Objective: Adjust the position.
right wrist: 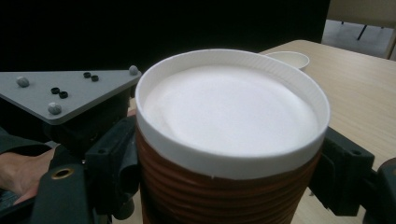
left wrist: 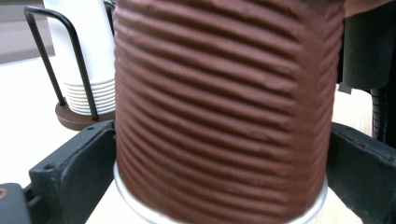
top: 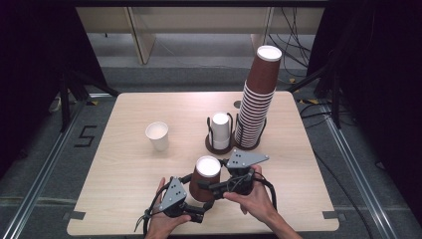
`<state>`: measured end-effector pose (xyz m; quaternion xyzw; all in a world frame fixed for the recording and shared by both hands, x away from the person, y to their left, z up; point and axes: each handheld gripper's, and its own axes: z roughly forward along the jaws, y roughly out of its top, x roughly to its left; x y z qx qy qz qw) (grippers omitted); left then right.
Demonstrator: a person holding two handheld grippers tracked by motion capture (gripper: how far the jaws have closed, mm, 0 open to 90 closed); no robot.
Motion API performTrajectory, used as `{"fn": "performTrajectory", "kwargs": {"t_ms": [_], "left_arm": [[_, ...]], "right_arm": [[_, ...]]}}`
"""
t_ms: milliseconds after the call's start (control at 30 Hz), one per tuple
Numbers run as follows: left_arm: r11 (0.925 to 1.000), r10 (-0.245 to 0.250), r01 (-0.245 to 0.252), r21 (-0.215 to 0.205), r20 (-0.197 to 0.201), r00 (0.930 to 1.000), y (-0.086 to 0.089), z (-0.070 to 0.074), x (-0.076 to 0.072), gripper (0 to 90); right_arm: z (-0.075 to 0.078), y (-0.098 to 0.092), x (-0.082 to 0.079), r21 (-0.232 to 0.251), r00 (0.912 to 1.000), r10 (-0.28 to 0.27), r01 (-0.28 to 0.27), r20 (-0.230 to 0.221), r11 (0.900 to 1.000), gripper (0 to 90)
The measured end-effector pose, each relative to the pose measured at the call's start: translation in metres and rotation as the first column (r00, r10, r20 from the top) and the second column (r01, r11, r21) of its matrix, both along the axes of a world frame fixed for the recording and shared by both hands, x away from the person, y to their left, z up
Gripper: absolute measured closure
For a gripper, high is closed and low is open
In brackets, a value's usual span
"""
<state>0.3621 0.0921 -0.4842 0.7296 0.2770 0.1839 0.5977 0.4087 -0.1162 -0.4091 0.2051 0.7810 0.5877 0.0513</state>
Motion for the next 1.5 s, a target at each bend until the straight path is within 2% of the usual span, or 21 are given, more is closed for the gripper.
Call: {"fn": "performTrajectory", "kwargs": {"t_ms": [67,167,233,333,400,467,500,567,600,800,933,1000,1067,1167,1200,1233,1300,1367,1400,1467,1500], "left_arm": [[0.9998,-0.020,0.020,0.001,-0.009,0.9997,0.001,0.000,0.000,3.4],[0.9988,-0.035,0.035,0.034,0.002,0.9994,0.004,0.002,0.000,6.2],[0.9980,-0.052,0.051,0.036,0.018,0.9985,0.004,0.002,0.001,7.7],[0.9944,-0.071,0.069,0.081,0.027,0.9971,0.007,0.005,0.001,8.8],[0.9913,-0.090,0.087,0.099,0.025,0.9956,0.009,0.006,0.001,9.7],[0.9850,-0.103,0.097,0.143,0.038,0.9940,0.011,0.008,0.000,10.1],[0.9837,-0.105,0.098,0.151,0.039,0.9937,0.011,0.007,0.000,10.2],[0.9822,-0.114,0.106,0.155,0.044,0.9925,0.012,0.007,0.000,10.7],[0.9787,-0.121,0.114,0.171,0.035,0.9920,0.013,0.008,-0.001,10.9],[0.9666,-0.156,0.141,0.214,0.051,0.9865,0.013,0.008,-0.001,11.1],[0.9634,-0.163,0.147,0.224,0.051,0.9854,0.014,0.009,-0.001,10.7],[0.9689,-0.162,0.148,0.199,0.054,0.9854,0.014,0.008,-0.001,8.3],[0.9772,-0.160,0.149,0.152,0.068,0.9847,0.014,0.006,0.000,5.3],[0.9833,-0.143,0.132,0.126,0.086,0.9860,0.013,0.006,-0.003,3.0],[0.9860,-0.141,0.131,0.104,0.098,0.9852,0.012,0.005,-0.002,2.5],[0.9876,-0.136,0.127,0.093,0.097,0.9860,0.012,0.005,-0.003,2.4],[0.9885,-0.125,0.116,0.097,0.092,0.9879,0.012,0.005,-0.003,2.5],[0.9917,-0.111,0.103,0.078,0.105,0.9883,0.010,0.005,-0.004,2.6],[0.9920,-0.114,0.106,0.068,0.111,0.9873,0.010,0.005,-0.004,2.4],[0.9931,-0.106,0.100,0.060,0.107,0.9885,0.009,0.006,-0.005,2.9],[0.9926,-0.112,0.106,0.059,0.107,0.9879,0.010,0.006,-0.005,3.5]], "right_arm": [[0.001,-0.001,0.000,-0.014,1.0000,-0.006,0.006,-0.005,1.000,21.4],[0.001,-0.005,0.001,-0.020,0.9996,0.006,-0.006,-0.029,1.000,20.2],[0.001,-0.007,0.002,-0.027,0.9990,0.007,-0.009,-0.044,1.000,19.4],[0.003,-0.010,0.002,-0.057,0.9982,0.019,-0.022,-0.056,0.998,17.5],[0.006,-0.012,0.003,-0.072,0.9982,0.023,-0.027,-0.055,0.997,15.9],[0.010,-0.016,0.003,-0.081,0.9971,0.037,-0.043,-0.066,0.996,15.9],[0.013,-0.018,0.002,-0.089,0.9960,0.037,-0.045,-0.081,0.995,15.9],[0.016,-0.022,0.003,-0.104,0.9962,0.053,-0.060,-0.069,0.993,17.0],[0.018,-0.023,0.003,-0.103,0.9957,0.061,-0.068,-0.070,0.992,18.6],[0.019,-0.027,0.004,-0.134,0.9900,0.099,-0.112,-0.100,0.985,22.6],[0.019,-0.028,0.005,-0.146,0.9893,0.105,-0.119,-0.102,0.982,23.6],[0.020,-0.028,0.005,-0.139,0.9871,0.105,-0.121,-0.121,0.983,24.1],[0.021,-0.029,0.004,-0.119,0.9876,0.098,-0.112,-0.123,0.987,24.5],[0.024,-0.031,0.005,-0.091,0.9892,0.095,-0.105,-0.112,0.990,24.7],[0.024,-0.030,0.006,-0.063,0.9883,0.101,-0.109,-0.114,0.992,24.7],[0.025,-0.032,0.005,-0.058,0.9869,0.098,-0.106,-0.128,0.993,24.7],[0.027,-0.033,0.005,-0.037,0.9885,0.092,-0.097,-0.120,0.995,24.7],[0.027,-0.032,0.005,-0.013,0.9862,0.098,-0.100,-0.134,0.995,24.7],[0.027,-0.032,0.005,-0.015,0.9878,0.095,-0.098,-0.123,0.995,24.7],[0.026,-0.032,0.005,0.025,0.9820,0.109,-0.107,-0.154,0.994,24.7],[0.027,-0.032,0.004,0.016,0.9839,0.097,-0.095,-0.150,0.995,24.7]]}}
